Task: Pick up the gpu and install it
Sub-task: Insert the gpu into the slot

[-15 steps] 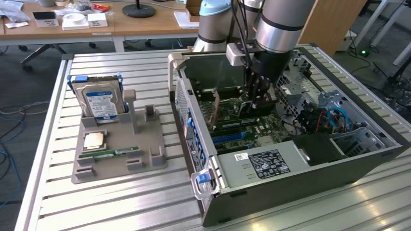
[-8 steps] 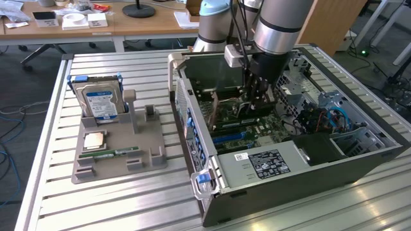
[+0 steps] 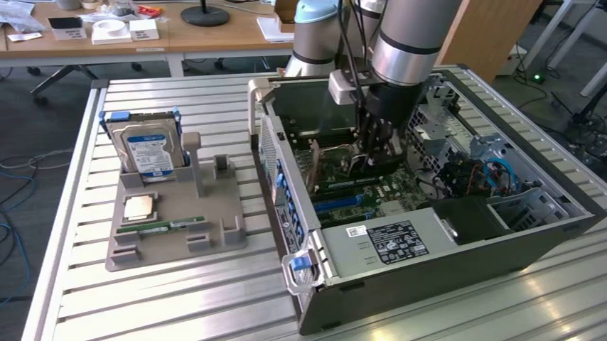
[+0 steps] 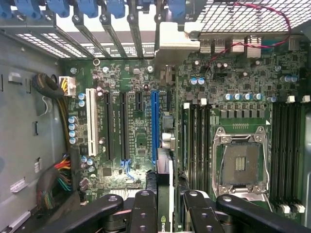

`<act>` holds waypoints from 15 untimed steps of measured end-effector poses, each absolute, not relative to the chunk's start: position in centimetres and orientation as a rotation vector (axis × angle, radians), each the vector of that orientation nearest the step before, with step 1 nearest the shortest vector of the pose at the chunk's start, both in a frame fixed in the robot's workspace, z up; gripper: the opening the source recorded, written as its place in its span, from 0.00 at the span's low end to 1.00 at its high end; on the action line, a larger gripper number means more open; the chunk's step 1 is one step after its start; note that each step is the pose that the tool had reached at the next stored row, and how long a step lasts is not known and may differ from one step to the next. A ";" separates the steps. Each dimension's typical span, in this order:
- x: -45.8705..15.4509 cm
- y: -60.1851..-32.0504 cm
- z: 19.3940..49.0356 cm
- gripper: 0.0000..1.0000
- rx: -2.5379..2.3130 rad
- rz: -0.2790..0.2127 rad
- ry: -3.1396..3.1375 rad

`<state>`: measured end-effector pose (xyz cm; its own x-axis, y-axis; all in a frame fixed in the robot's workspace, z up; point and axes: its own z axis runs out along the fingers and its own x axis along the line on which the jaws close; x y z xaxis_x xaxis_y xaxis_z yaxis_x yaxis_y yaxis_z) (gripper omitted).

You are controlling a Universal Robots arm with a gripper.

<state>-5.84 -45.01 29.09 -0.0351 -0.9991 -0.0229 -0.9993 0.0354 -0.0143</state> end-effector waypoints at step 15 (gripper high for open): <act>-6.4 -46.2 28.7 0.26 -2.164 0.009 2.240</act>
<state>-6.36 -46.20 28.66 -0.0343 -0.9991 -0.0231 -0.9993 0.0347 -0.0144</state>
